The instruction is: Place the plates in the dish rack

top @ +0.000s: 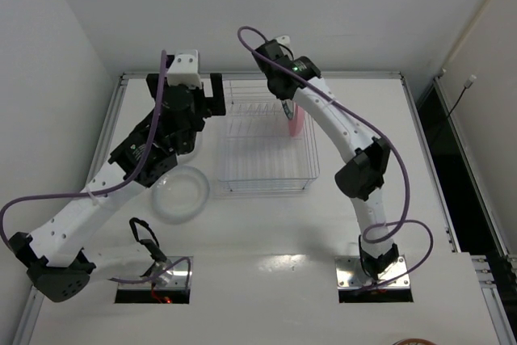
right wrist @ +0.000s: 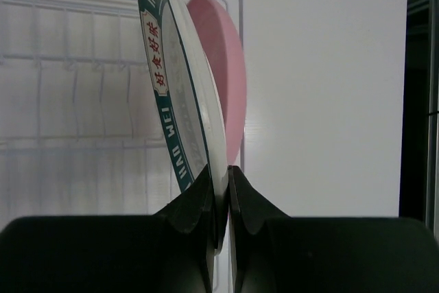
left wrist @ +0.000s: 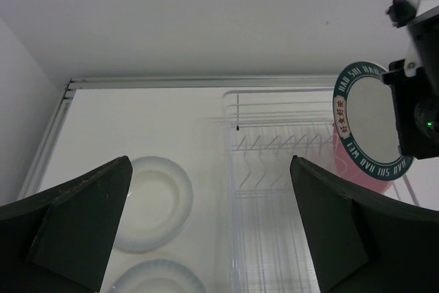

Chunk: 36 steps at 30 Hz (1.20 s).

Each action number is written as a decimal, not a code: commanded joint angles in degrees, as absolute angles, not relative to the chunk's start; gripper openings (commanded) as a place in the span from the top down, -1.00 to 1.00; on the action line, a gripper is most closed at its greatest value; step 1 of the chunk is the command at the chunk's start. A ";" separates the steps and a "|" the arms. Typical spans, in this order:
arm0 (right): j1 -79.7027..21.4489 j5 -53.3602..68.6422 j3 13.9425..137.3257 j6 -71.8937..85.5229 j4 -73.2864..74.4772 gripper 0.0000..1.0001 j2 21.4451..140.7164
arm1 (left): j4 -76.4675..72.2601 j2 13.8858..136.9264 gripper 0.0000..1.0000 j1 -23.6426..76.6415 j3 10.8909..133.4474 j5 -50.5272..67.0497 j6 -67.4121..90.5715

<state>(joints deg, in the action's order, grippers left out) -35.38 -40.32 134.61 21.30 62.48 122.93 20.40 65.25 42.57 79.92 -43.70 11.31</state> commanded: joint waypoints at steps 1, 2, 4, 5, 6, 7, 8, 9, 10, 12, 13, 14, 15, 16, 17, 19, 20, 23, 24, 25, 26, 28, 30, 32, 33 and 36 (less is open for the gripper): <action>-36.12 -44.47 135.97 21.18 58.89 1.00 125.50 | 24.87 64.16 -1.00 42.01 80.24 -46.05 12.48; -36.12 -44.47 135.97 21.88 58.89 1.00 126.03 | 25.40 64.16 -1.00 42.01 80.24 -46.58 13.00; -36.12 -43.34 135.97 21.88 58.36 1.00 128.04 | 27.23 63.63 -1.00 42.01 80.24 -46.58 13.01; -36.12 -42.81 135.97 22.49 58.36 1.00 128.75 | 27.94 63.63 -1.00 42.01 80.24 -46.58 13.01; -35.51 -41.76 135.97 22.50 58.36 1.00 129.46 | 28.73 63.11 -1.00 42.01 80.24 -47.28 13.70; -35.51 -39.75 135.97 23.20 58.36 1.00 130.94 | 30.05 63.11 -1.00 41.49 80.24 -47.81 14.32; -35.51 -38.94 135.97 23.73 58.36 1.00 131.57 | 30.06 63.11 -1.00 41.48 80.24 -47.81 14.33; -35.51 -38.41 135.97 23.73 58.36 1.00 132.27 | 30.67 62.32 -1.00 41.48 79.72 -47.81 14.33; -35.51 -37.80 135.97 23.73 58.36 1.00 132.88 | 30.67 62.31 -1.00 41.48 79.72 -47.81 14.85; -35.51 -37.00 134.92 25.13 59.41 1.00 134.03 | 30.67 61.79 -1.00 41.48 78.49 -48.34 15.38; -34.99 -35.78 134.39 25.14 59.41 0.99 134.03 | 30.67 61.18 -1.00 41.48 78.49 -48.34 15.38; -34.98 -34.90 132.99 26.62 59.41 0.86 134.03 | 30.67 61.17 -1.00 41.48 77.96 -48.34 15.38; -34.46 -34.11 132.46 27.33 60.02 0.69 134.03 | 30.67 61.17 -1.00 41.48 77.35 -48.34 15.99; -33.76 -32.19 132.45 27.33 60.03 0.40 134.03 | 30.67 61.17 -1.00 41.48 77.34 -48.34 16.00; -33.75 -31.56 132.45 28.20 60.73 0.31 134.03 | 30.67 61.17 -1.00 41.48 76.04 -48.34 16.00; -32.53 -30.60 132.45 28.21 60.73 0.00 132.37 | 30.67 61.17 -1.00 41.48 74.71 -48.86 16.61; -32.52 -30.06 133.32 28.21 61.34 -0.12 131.84 | 30.67 61.17 -1.00 41.48 72.62 -48.87 16.61; -30.06 -29.01 137.80 28.21 64.41 -0.44 129.03 | 29.63 62.31 -1.00 40.87 67.61 -49.83 19.59; -29.45 -27.96 138.42 28.73 65.90 -0.47 127.72 | 29.62 62.31 -1.00 38.87 66.72 -49.83 20.73; -28.40 -27.95 137.82 28.74 65.92 -0.49 126.05 | 28.58 63.27 -1.00 37.80 66.01 -48.62 22.66; -28.39 -27.17 136.86 29.26 66.44 -0.53 121.77 | 27.35 64.06 -1.00 36.49 65.48 -45.30 23.46; -26.90 -25.06 132.38 29.88 65.58 -0.57 117.27 | 27.33 68.62 -1.00 32.71 65.48 -42.99 27.39; -26.20 -20.51 130.17 30.59 65.04 -0.61 112.88 | 28.29 73.19 -1.00 29.55 66.00 -42.28 29.96; -26.19 -17.07 130.78 31.11 65.91 -0.64 112.32 | 27.43 78.12 -1.00 29.53 66.01 -43.15 30.94; -26.19 -16.35 133.04 31.11 66.88 -0.64 112.32 | 24.46 79.18 -1.00 29.53 66.01 -43.15 30.42; -26.19 -13.98 136.39 30.59 70.04 -0.67 112.32 | 22.95 85.15 -1.00 28.13 67.58 -43.68 31.02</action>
<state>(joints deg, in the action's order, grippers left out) -25.26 -18.79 134.17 30.04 66.59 111.53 27.18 82.76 29.10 65.41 -43.88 28.10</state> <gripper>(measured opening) 0.831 0.996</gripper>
